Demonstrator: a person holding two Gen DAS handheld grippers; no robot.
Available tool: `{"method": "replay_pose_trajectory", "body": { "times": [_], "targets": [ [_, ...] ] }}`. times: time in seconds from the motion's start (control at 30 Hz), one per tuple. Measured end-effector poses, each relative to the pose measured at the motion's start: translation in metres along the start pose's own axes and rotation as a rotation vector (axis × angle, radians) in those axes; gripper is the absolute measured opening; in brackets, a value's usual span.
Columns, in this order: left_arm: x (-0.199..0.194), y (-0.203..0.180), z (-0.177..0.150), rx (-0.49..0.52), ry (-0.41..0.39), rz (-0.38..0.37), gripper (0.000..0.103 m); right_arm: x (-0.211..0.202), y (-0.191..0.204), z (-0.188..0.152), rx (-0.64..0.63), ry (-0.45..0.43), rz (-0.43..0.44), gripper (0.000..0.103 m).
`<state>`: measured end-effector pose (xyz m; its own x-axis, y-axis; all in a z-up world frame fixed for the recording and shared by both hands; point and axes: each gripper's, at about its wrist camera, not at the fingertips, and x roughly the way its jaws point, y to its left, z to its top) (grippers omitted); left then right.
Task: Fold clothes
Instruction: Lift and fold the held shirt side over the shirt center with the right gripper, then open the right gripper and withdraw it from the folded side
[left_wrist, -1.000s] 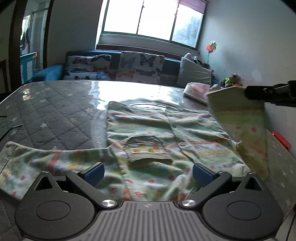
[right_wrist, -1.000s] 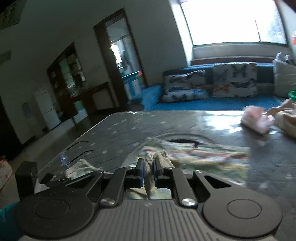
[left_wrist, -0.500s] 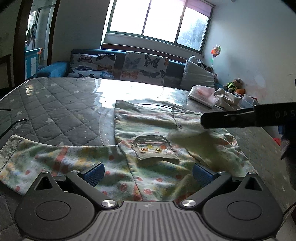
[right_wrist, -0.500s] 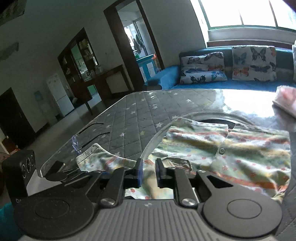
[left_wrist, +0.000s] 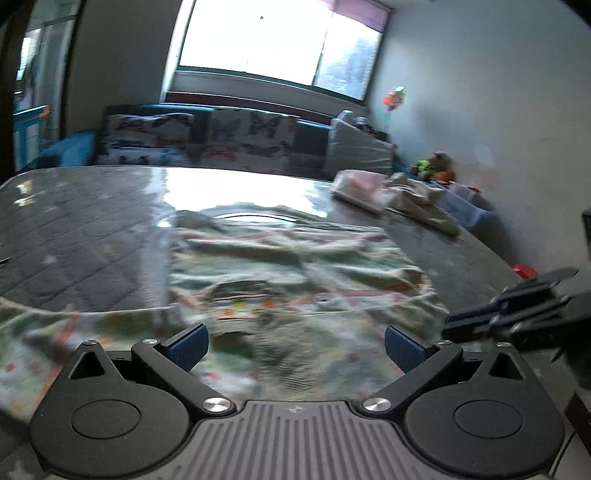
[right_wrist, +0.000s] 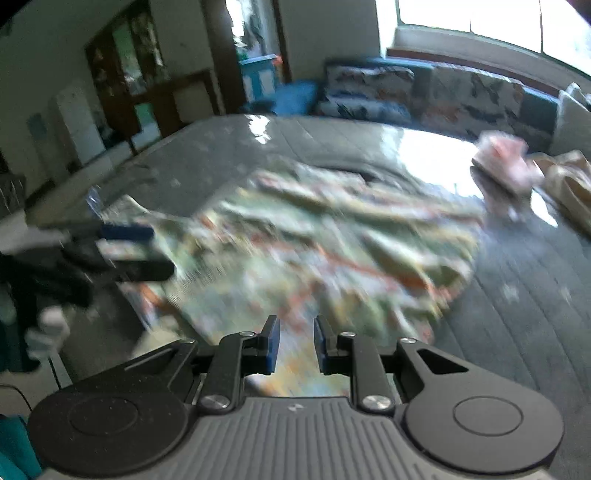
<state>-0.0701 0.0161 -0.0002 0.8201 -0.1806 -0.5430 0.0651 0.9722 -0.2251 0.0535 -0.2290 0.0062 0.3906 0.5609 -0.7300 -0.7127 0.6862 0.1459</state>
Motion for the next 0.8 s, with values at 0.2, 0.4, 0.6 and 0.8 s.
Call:
{"method": "replay_pose_trajectory", "body": {
  "times": [0.2, 0.4, 0.6, 0.8],
  "targets": [
    [0.016, -0.022, 0.0, 0.05, 0.022, -0.059, 0.103, -0.001, -0.024, -0.02, 0.05, 0.025, -0.063, 0.019],
    [0.027, -0.035, -0.005, 0.079, 0.053, -0.092, 0.101, -0.005, -0.038, -0.003, 0.07, -0.071, -0.068, 0.019],
    [0.036, -0.037, -0.011, 0.093, 0.089, -0.104, 0.1, 0.028, -0.06, 0.0, 0.075, -0.037, -0.14, 0.02],
    [0.039, -0.029, -0.014, 0.07, 0.104, -0.1, 0.1, 0.02, -0.067, -0.006, 0.099, -0.066, -0.18, 0.02]
  ]
}}
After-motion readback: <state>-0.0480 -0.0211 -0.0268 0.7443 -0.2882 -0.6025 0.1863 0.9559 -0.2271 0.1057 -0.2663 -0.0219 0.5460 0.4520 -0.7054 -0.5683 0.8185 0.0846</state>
